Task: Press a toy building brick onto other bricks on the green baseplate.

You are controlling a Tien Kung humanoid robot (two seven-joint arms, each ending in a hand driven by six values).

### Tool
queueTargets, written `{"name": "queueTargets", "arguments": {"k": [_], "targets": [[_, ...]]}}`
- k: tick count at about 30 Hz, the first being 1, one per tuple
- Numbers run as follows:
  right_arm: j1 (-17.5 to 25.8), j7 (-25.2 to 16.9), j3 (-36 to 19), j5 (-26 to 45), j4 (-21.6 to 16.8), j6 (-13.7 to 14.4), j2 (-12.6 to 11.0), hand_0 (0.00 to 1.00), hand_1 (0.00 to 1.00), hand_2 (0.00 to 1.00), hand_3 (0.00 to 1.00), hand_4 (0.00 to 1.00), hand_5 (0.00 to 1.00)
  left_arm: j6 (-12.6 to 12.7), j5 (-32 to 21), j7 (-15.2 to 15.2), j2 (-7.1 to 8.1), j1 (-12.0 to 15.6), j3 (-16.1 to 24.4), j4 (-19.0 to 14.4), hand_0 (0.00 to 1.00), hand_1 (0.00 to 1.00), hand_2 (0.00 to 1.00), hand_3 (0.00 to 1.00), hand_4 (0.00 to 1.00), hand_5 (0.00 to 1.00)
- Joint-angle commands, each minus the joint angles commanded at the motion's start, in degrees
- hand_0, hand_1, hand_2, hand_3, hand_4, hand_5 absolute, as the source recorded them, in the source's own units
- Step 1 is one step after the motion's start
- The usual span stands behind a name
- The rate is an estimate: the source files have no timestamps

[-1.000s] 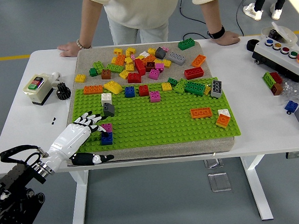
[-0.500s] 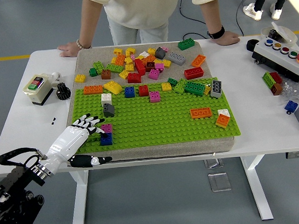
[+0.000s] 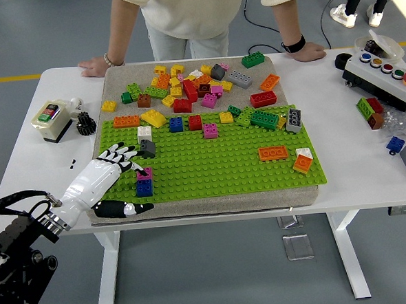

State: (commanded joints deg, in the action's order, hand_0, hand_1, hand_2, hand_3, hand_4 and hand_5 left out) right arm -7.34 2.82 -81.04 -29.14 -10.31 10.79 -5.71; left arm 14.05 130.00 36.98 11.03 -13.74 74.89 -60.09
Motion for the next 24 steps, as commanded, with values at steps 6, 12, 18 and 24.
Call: {"name": "queueTargets", "arguments": {"k": [6, 12, 18, 24], "targets": [[-0.1, -0.2, 0.4, 0.1, 0.0, 0.0, 0.0, 0.735, 0.658, 0.707, 0.591, 0.916, 0.498, -2.0, 0.0, 0.0, 0.38, -0.4, 0.3, -2.9, 0.998, 0.929, 0.879, 0.593, 0.998, 0.716], [-0.2, 0.0, 0.7, 0.1, 0.0, -0.2, -0.1, 0.735, 0.658, 0.707, 0.591, 0.916, 0.498, -4.1, -0.8, 0.0, 0.79, -1.1, 0.7, -3.4, 0.998, 0.897, 0.856, 0.59, 0.998, 0.711], [-0.4, 0.2, 1.1, -0.1, 0.0, -0.6, -0.2, 0.734, 0.657, 0.707, 0.591, 0.916, 0.497, -7.8, -6.9, 0.0, 0.96, -2.0, 0.8, -4.9, 0.998, 0.852, 0.817, 0.598, 0.998, 0.711], [-0.4, 0.4, 1.4, -0.6, 0.0, -1.0, -0.3, 0.734, 0.657, 0.706, 0.59, 0.916, 0.498, -9.6, -11.3, 0.0, 1.02, -3.0, 1.4, -7.2, 0.998, 0.818, 0.789, 0.608, 0.998, 0.712]]}}
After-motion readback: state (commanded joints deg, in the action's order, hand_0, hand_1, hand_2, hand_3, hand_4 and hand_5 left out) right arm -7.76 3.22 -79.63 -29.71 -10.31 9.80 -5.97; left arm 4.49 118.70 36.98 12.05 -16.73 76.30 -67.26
